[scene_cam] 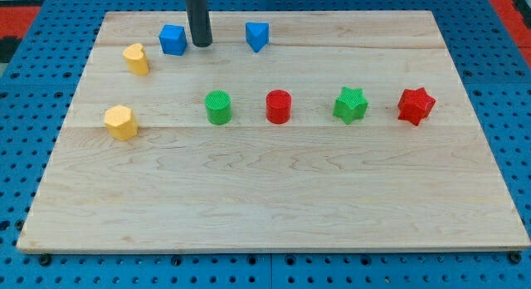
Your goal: Move the blue cube above the yellow heart
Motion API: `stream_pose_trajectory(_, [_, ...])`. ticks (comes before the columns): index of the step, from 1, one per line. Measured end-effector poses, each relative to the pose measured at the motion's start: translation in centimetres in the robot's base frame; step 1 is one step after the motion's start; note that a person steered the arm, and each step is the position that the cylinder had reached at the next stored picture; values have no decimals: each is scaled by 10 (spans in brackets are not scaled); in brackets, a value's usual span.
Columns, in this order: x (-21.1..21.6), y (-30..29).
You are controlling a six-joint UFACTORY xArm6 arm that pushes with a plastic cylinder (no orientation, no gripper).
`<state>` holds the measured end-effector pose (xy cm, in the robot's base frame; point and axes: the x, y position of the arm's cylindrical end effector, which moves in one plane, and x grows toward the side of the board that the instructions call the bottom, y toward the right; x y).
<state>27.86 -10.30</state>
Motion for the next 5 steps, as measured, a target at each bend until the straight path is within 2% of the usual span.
stream_pose_trajectory(2, [2, -27])
stream_pose_trajectory(5, [-27, -41])
